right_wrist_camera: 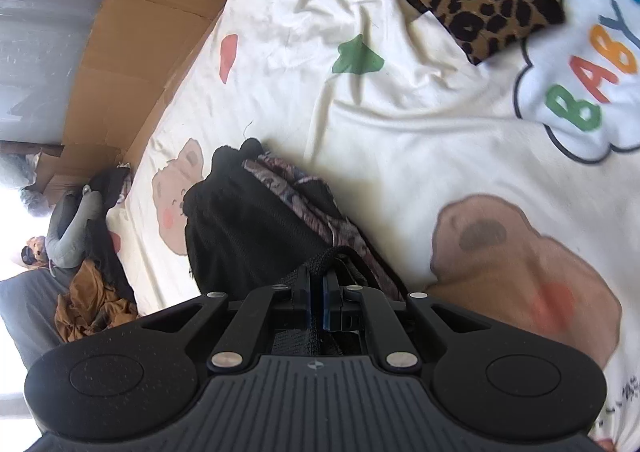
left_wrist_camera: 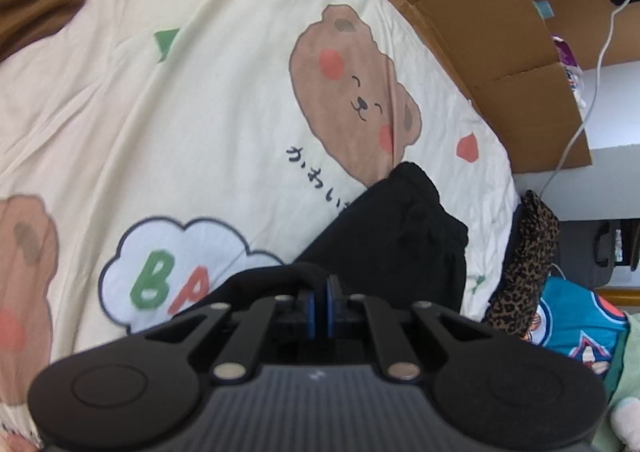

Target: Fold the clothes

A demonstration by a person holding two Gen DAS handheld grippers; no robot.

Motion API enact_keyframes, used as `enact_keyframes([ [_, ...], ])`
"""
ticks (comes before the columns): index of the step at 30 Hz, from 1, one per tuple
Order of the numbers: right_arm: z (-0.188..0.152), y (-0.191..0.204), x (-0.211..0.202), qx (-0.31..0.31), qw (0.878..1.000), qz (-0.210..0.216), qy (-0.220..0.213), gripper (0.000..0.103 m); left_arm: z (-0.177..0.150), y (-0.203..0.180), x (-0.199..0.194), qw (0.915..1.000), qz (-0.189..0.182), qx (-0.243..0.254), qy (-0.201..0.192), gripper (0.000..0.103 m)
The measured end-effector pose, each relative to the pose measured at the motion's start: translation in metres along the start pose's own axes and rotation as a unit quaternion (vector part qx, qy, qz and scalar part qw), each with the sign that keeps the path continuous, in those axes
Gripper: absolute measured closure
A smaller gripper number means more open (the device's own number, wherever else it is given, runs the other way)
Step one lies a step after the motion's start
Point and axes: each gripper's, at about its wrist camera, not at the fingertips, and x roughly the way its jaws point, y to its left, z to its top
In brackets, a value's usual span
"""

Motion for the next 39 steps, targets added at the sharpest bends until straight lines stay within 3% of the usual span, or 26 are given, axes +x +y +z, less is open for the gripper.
enact_keyframes([
  [13, 0.028, -0.007, 0.035, 0.006, 1.0, 0.008, -0.002, 0.099, 0.026, 0.007, 0.041, 0.9998, -0.001, -0.016, -0.007, 0.097],
  [15, 0.03, -0.009, 0.038, 0.003, 1.0, 0.017, 0.0, 0.094, 0.027, 0.012, 0.047, 0.9997, -0.011, -0.021, -0.006, 0.095],
  [16, 0.03, -0.01, 0.038, 0.004, 1.0, 0.024, 0.001, 0.091, 0.027, 0.014, 0.049, 0.9995, -0.02, -0.024, -0.005, 0.087],
  [17, 0.031, -0.011, 0.038, 0.004, 0.999, 0.032, 0.004, 0.082, 0.027, 0.016, 0.05, 0.9992, -0.027, -0.028, -0.004, 0.082],
  [18, 0.03, -0.011, 0.038, 0.002, 0.999, 0.04, 0.007, 0.066, 0.027, 0.018, 0.052, 0.9989, -0.036, -0.03, -0.002, 0.071],
  [20, 0.029, -0.011, 0.038, -0.006, 0.999, 0.051, 0.013, 0.053, 0.027, 0.02, 0.054, 0.9987, -0.045, -0.023, -0.001, 0.065],
  [27, 0.023, -0.006, 0.05, -0.029, 0.997, 0.047, 0.051, 0.052, 0.025, 0.025, 0.064, 0.9993, -0.023, 0.018, 0.023, 0.059],
  [31, 0.022, -0.001, 0.056, -0.022, 0.995, 0.066, 0.068, 0.052, 0.025, 0.025, 0.066, 0.998, -0.05, 0.018, 0.034, 0.059],
  [39, 0.042, 0.0, 0.057, 0.017, 0.996, 0.075, 0.037, 0.049, 0.048, 0.026, 0.056, 0.9943, -0.1, -0.036, -0.009, 0.059],
])
